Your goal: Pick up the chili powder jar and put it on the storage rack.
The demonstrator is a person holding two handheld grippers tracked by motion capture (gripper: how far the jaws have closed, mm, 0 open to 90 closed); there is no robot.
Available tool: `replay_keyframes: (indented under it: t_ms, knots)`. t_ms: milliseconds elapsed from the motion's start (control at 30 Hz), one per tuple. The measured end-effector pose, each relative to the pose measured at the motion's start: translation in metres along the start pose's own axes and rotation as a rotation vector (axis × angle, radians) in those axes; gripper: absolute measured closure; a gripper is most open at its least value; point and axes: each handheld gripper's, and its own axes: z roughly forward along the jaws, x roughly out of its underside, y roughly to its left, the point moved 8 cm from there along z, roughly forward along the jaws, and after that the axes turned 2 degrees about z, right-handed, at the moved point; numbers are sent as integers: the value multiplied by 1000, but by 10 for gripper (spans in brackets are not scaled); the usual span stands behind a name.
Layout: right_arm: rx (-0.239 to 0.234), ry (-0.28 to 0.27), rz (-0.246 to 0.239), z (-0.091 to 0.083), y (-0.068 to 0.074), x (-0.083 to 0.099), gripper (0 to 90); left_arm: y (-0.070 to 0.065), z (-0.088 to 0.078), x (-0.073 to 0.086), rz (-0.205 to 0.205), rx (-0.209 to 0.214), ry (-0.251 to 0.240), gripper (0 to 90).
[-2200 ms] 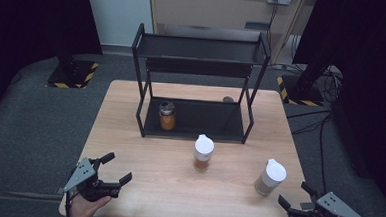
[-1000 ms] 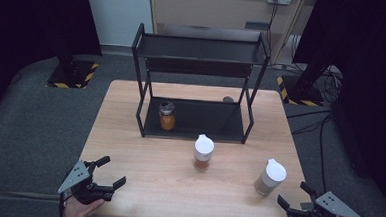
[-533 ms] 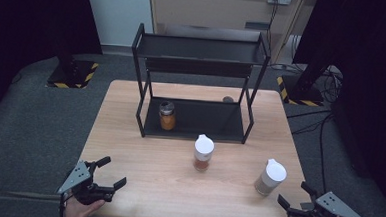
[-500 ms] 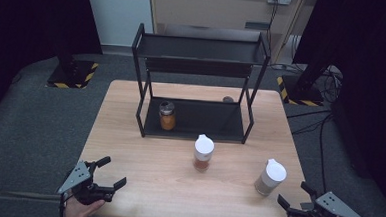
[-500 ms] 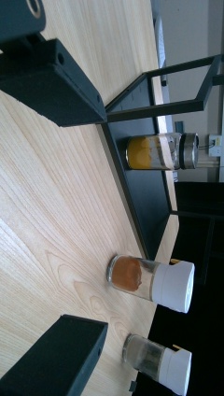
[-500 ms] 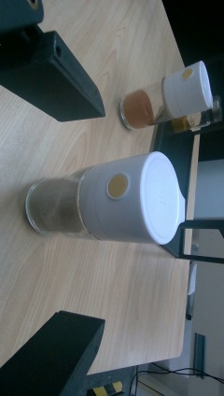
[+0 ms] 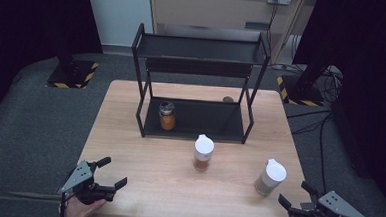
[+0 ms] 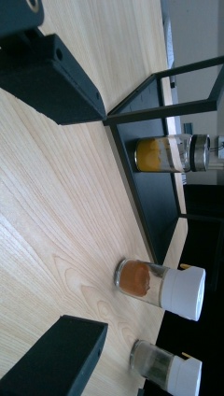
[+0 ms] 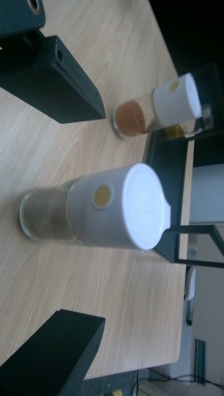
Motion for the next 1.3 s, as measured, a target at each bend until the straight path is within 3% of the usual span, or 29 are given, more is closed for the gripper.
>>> replay_keyframes:
  t_ms: [300, 567, 1100, 1300]
  knots:
    - [-23, -12, -41, -3, 9, -26, 33, 0, 1, 0, 0, 1, 9, 7]
    - [-46, 6, -61, 6, 18, -47, 35, 0, 2, 0, 4, 9, 13, 8]
    - [-130, 43, -109, 48, 42, -75, 42, 0, 2, 0, 4, 15, 15, 9]
    - [-159, 60, -101, 67, 49, -82, 42, 0, 2, 0, 0, 16, 13, 10]
